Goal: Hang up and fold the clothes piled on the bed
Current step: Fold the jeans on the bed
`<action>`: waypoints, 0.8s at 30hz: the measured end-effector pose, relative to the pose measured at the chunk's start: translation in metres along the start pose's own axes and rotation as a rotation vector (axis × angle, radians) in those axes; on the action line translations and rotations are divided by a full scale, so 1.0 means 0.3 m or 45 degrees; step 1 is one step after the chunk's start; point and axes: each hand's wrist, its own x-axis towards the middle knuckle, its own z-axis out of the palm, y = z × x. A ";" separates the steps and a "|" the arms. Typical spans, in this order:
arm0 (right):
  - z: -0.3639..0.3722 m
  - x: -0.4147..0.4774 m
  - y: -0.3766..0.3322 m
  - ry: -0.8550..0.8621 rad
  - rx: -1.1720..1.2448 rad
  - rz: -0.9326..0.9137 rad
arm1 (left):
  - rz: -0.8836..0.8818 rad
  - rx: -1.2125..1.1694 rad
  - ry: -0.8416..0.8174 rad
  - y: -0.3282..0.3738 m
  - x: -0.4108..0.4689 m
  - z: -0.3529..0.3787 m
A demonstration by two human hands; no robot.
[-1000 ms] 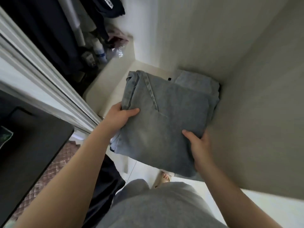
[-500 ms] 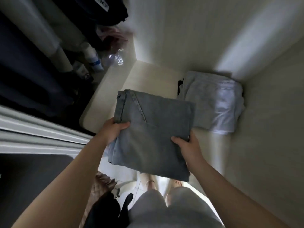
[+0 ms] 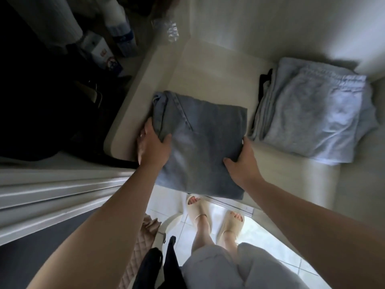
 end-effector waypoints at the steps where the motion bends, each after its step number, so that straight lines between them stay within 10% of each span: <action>1: 0.004 -0.021 0.005 0.035 -0.154 -0.067 | 0.068 0.061 0.021 -0.006 -0.028 0.000; 9: 0.066 -0.174 0.057 -0.203 -1.036 -0.733 | 0.529 0.637 -0.211 -0.210 -0.330 0.006; 24: 0.110 -0.077 0.067 -0.215 -1.031 -0.536 | 0.559 0.662 -0.165 -0.149 -0.221 0.072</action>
